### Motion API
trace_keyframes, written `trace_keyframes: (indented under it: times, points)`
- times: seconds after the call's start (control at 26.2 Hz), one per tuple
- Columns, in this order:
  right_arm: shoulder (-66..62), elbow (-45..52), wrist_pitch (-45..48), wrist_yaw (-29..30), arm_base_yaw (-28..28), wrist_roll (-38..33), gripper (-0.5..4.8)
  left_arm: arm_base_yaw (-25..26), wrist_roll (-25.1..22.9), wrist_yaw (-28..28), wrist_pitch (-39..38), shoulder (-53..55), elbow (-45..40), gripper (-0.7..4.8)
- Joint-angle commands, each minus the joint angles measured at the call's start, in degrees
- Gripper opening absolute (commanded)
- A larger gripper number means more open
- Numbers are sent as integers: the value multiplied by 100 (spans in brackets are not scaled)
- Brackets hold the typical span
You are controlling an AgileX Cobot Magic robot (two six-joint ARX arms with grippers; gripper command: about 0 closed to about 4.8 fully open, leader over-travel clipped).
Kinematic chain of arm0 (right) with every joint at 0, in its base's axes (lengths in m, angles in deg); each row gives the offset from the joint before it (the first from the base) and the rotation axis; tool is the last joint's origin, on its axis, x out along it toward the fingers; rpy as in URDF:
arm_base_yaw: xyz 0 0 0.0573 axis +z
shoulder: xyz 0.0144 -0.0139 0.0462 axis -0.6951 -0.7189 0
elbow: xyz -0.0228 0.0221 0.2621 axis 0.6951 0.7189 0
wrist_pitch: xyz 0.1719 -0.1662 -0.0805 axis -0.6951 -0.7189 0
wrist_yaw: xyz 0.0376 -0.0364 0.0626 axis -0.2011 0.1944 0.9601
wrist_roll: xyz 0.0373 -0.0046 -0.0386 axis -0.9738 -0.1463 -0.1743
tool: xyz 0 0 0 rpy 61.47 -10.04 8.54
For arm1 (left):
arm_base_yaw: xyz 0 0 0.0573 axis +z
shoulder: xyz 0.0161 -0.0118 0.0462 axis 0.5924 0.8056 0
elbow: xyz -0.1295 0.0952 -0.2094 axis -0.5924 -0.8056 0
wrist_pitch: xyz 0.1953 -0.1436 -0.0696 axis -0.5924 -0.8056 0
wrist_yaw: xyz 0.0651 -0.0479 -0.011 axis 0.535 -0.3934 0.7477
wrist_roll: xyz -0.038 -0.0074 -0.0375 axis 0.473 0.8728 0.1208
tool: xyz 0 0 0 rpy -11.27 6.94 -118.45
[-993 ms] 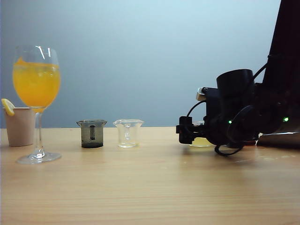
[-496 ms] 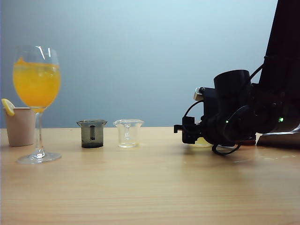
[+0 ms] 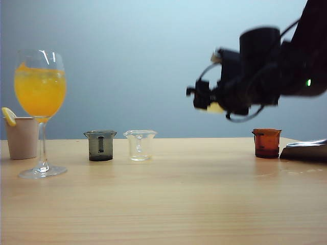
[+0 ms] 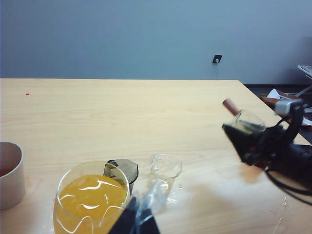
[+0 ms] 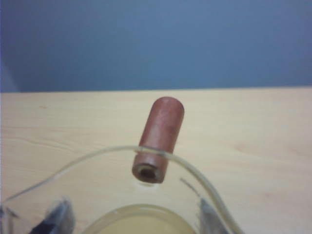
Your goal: Pick up the third measuring cup from the left, pour the pineapple juice inside into the goblet, and finally put the measuring cup back in its original place.
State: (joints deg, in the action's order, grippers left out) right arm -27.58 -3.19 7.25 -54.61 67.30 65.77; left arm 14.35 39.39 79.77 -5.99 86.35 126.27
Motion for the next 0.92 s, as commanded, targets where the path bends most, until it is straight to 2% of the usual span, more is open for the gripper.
trace_keyframes:
  times: [0.04,0.23,0.34,0.46,0.73,0.92]
  points:
    - [634,-313,-813,431,92,2,8,2,-4,17,76,-11,28,-5]
    - [887,-1696,-2522,1202,479,83,7,2,2,225,-372,-20,33,-5]
    - [881,-2437,-3294,1211,872,769,-1,9,37,369,-844,-22,133,-5]
    - [780,-2881,-3381,1231,1178,1040,-1,9,-7,586,-1292,66,442,-5]
    - [46,-3799,-3534,1491,1596,1078,-1,4,59,518,-1344,85,538,-5]
    - [-407,-4293,-3633,1628,1860,1449,-1,4,57,444,-1340,85,538,-5]
